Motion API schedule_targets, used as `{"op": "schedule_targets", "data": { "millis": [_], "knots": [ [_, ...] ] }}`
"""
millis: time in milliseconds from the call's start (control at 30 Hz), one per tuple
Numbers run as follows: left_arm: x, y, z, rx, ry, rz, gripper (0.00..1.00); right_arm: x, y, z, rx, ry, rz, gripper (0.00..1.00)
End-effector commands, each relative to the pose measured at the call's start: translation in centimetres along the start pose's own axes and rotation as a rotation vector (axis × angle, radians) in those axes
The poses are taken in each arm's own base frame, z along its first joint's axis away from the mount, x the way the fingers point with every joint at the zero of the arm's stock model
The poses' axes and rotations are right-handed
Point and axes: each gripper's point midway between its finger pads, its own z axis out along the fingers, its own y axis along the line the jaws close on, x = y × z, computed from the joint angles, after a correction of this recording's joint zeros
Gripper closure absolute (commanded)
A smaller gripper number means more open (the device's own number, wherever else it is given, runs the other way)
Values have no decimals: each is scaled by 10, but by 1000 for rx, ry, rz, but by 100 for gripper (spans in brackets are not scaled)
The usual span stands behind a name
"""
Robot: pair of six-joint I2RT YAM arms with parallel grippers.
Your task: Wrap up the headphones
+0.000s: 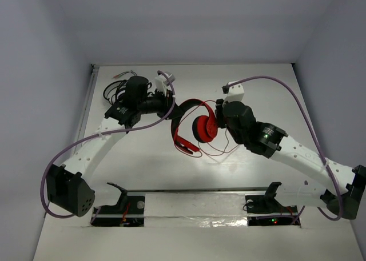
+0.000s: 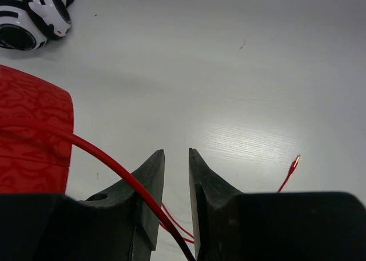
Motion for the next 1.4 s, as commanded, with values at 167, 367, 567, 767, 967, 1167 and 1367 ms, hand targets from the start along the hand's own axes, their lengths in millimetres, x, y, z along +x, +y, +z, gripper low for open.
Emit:
{"op": "schedule_targets", "data": {
  "millis": [167,367,567,767,967,1167,1367],
  "knots": [
    [-73,-35,-38,114,-236,15,100,-15,23,-8,-166,-113,171,67],
    [-97,-37,-57,119,-317,-22,100,1,60,-6,-385,-174,249,60],
    [-115,-51,-72,144,-368,-33,100,8,77,10,-463,-204,249,59],
    [-129,-57,-81,119,-392,-33,100,10,60,32,-421,-236,233,58],
    [-151,-56,-96,34,-452,-45,100,25,52,6,-475,-211,234,98],
    [-159,-57,-106,-11,-479,-54,100,32,23,35,-316,-201,265,40],
    [-164,-67,-119,-21,-507,-38,100,48,15,72,-278,-139,244,29]
  ]
}}
